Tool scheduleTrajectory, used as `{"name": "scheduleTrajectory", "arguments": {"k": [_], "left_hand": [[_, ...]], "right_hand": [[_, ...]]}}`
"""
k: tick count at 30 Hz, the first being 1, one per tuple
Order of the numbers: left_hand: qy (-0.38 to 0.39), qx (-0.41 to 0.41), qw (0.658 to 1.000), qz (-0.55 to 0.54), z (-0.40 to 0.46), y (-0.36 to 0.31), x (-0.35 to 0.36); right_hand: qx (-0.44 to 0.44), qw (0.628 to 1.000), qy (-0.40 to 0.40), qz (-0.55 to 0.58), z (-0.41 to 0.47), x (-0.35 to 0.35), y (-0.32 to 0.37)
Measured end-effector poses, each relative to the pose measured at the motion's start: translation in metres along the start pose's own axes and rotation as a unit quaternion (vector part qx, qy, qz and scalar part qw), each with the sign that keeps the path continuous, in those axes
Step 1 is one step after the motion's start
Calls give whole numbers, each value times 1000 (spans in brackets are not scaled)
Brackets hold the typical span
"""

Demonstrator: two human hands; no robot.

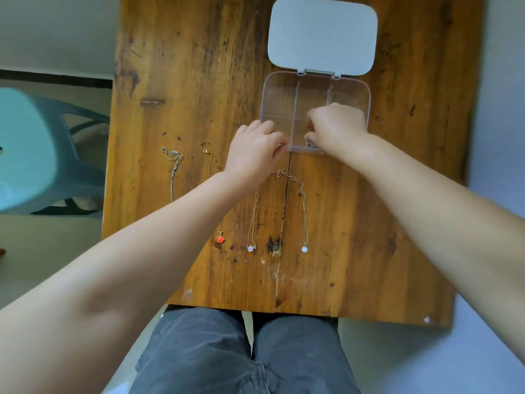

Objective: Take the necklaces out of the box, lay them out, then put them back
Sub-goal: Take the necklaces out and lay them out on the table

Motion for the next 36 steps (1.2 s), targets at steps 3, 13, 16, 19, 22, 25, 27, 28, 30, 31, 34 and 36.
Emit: {"name": "scheduleTrajectory", "arguments": {"k": [3,13,16,19,22,25,27,28,30,31,34,36], "left_hand": [[-4,-7,1000,-3,-1,2,0],[21,-35,993,-113,9,-13,-10],[69,-39,946,-313,24,-40,-24],[126,-61,897,-419,28,-62,-37],[167,-96,808,-556,22,-82,-37],[184,-161,662,-708,16,-100,-31],[165,-219,603,-749,16,-104,-25],[156,-241,588,-756,15,-104,-21],[141,-268,585,-752,14,-100,-15],[137,-278,588,-747,14,-97,-11],[139,-317,569,-746,11,-94,4],[150,-342,565,-736,7,-97,18]], "right_hand": [[-18,998,13,-54,5,6,8],[-52,875,18,480,-32,-36,-28],[-48,774,-22,631,-56,-47,-36],[-2,697,-79,713,-75,-47,-47],[70,507,-72,856,-93,-29,-51],[63,452,28,889,-111,-5,-25],[48,468,81,879,-125,12,-11],[50,465,86,880,-133,19,-8],[68,444,69,891,-149,32,-9],[76,444,54,891,-158,37,-12],[92,483,21,870,-183,56,-19],[125,497,11,859,-201,72,-22]]}}
Point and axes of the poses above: each hand's wrist, its own z-axis towards the middle knuckle, its own x-axis out of the palm, y = z × x, the point moved 4 cm from there along z, towards the middle knuckle, and after that the axes turned 3 degrees about -z, right-handed, at the moved point
